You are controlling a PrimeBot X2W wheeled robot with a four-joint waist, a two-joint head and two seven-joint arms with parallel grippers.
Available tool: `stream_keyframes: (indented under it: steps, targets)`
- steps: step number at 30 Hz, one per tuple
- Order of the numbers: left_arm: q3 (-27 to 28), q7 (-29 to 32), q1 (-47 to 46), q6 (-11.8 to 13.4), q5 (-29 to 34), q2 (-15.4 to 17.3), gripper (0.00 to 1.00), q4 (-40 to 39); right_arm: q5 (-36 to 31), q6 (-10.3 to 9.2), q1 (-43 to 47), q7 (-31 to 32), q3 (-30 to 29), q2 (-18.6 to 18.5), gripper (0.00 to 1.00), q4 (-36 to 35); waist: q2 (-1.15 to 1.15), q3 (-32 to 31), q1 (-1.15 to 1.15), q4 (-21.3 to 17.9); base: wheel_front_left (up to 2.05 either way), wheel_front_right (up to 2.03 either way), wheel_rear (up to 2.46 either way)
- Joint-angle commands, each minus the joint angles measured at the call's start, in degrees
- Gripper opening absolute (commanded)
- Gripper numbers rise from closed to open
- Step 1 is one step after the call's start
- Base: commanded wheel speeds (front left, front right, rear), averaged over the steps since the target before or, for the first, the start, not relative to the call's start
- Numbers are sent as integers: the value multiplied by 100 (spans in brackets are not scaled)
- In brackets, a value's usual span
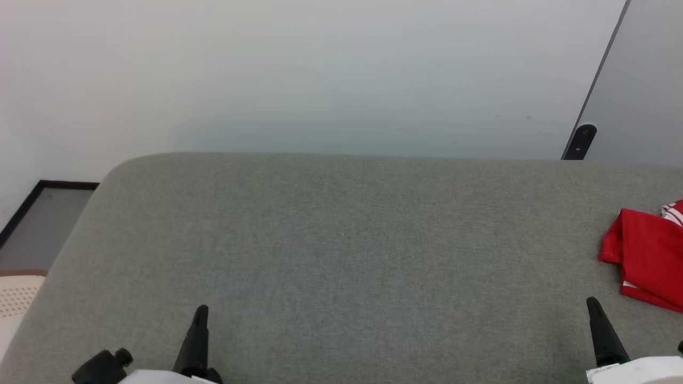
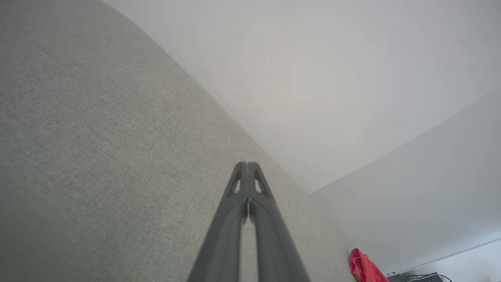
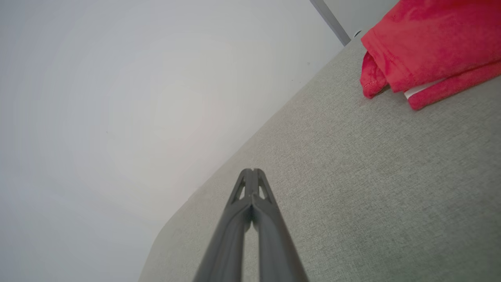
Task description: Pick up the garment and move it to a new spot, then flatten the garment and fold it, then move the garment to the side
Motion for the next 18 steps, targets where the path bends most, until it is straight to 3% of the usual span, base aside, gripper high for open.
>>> stream_keyframes:
  steps: [1, 18]
  targets:
    - [33, 42, -160, -6, -177, 5, 0, -38, 176, -3, -180, 33, -46, 7, 0, -52, 0, 8, 0, 0, 0, 0, 0]
    - [136, 335, -367, -9, -1256, -10, 0, 69, 1102, -4, -321, 318, -168, 150, 0, -24, 0, 101, 0, 4, 0, 0, 0]
